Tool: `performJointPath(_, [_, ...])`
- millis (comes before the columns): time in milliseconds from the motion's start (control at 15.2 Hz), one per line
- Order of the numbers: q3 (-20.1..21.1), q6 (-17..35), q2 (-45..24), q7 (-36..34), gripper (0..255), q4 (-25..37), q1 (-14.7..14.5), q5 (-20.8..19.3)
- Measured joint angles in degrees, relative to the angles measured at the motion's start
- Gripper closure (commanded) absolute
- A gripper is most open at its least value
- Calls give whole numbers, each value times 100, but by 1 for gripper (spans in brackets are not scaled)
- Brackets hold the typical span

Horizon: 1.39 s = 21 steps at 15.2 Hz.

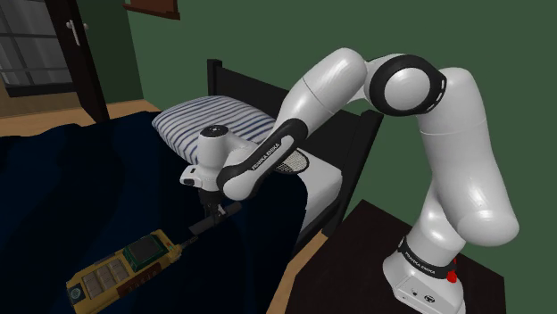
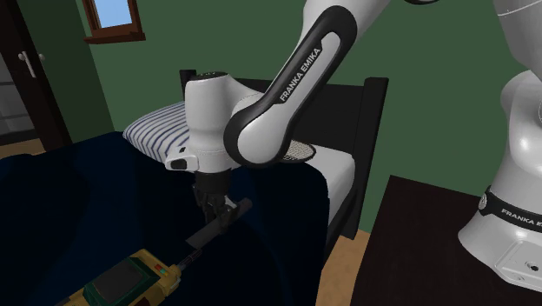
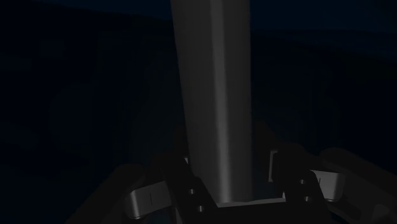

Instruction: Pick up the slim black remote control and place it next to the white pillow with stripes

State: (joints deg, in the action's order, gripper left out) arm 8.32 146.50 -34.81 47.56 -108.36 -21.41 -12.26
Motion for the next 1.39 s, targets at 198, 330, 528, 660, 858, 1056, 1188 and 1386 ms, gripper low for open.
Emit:
performJointPath(198, [-1, 9, 1, -4, 255, -2, 0, -1])
performJointPath(330, [5, -42, 58, 11, 255, -12, 18, 14])
performJointPath(528, [38, -175, 231, 43, 255, -51, 48, 55])
performJointPath(660, [66, -281, 354, 50, 255, -67, 52, 85])
performJointPath(858, [100, -435, 516, 95, 255, -73, 84, 132])
performJointPath(1056, [131, -609, 656, 147, 255, -37, 116, 182])
performJointPath(1188, [156, -739, 792, 183, 255, -39, 139, 222])
performJointPath(1386, [185, -886, 932, 192, 255, -33, 141, 260])
